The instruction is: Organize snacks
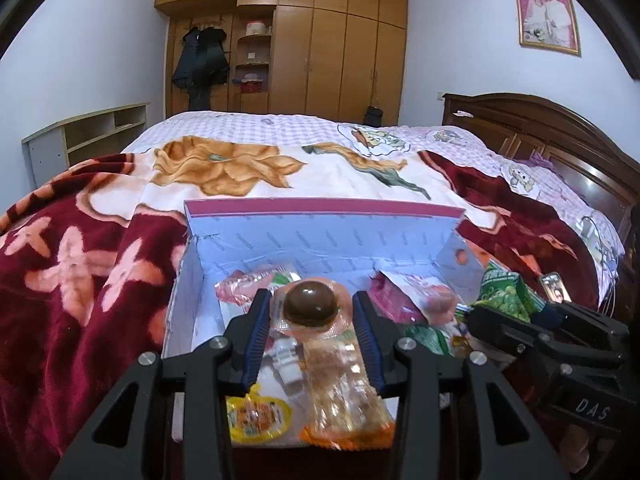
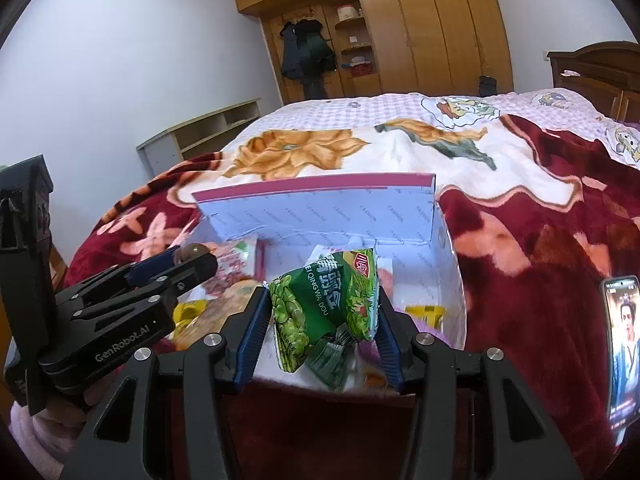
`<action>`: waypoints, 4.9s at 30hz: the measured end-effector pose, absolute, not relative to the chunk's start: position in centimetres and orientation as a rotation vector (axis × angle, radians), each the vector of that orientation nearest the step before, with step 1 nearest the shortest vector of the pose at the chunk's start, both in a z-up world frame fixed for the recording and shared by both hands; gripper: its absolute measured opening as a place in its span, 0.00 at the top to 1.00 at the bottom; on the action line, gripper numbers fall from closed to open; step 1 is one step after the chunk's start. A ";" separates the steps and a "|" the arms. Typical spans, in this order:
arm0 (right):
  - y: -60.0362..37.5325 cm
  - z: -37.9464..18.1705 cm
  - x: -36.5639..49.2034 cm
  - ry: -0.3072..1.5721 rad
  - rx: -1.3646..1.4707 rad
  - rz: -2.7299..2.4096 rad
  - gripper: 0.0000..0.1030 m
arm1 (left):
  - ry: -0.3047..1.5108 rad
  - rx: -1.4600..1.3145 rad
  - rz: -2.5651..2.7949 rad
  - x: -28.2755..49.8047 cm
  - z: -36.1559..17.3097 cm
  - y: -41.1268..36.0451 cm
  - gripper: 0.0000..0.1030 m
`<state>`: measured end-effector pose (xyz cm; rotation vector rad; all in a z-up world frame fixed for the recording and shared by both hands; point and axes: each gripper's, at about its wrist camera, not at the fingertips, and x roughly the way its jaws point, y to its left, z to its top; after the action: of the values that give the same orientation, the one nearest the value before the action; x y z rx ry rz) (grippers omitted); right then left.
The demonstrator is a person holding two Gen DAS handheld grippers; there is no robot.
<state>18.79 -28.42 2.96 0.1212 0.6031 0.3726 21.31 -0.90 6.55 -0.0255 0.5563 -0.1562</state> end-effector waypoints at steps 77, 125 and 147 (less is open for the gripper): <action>-27.3 3.8 19.9 0.608 0.094 0.361 0.32 | 0.622 -0.035 -0.049 21.9 8.0 0.1 0.24; -27.5 -3.5 13.6 0.774 0.144 0.286 0.32 | 0.773 -0.017 0.005 14.8 0.2 -0.7 0.24; -27.4 -3.8 13.7 0.780 0.148 0.284 0.32 | 0.774 -0.017 0.006 14.9 0.1 -0.7 0.24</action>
<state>13.74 -27.44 -3.75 0.1481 0.7797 0.2844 14.85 -0.71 0.10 -0.0165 0.7738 0.0055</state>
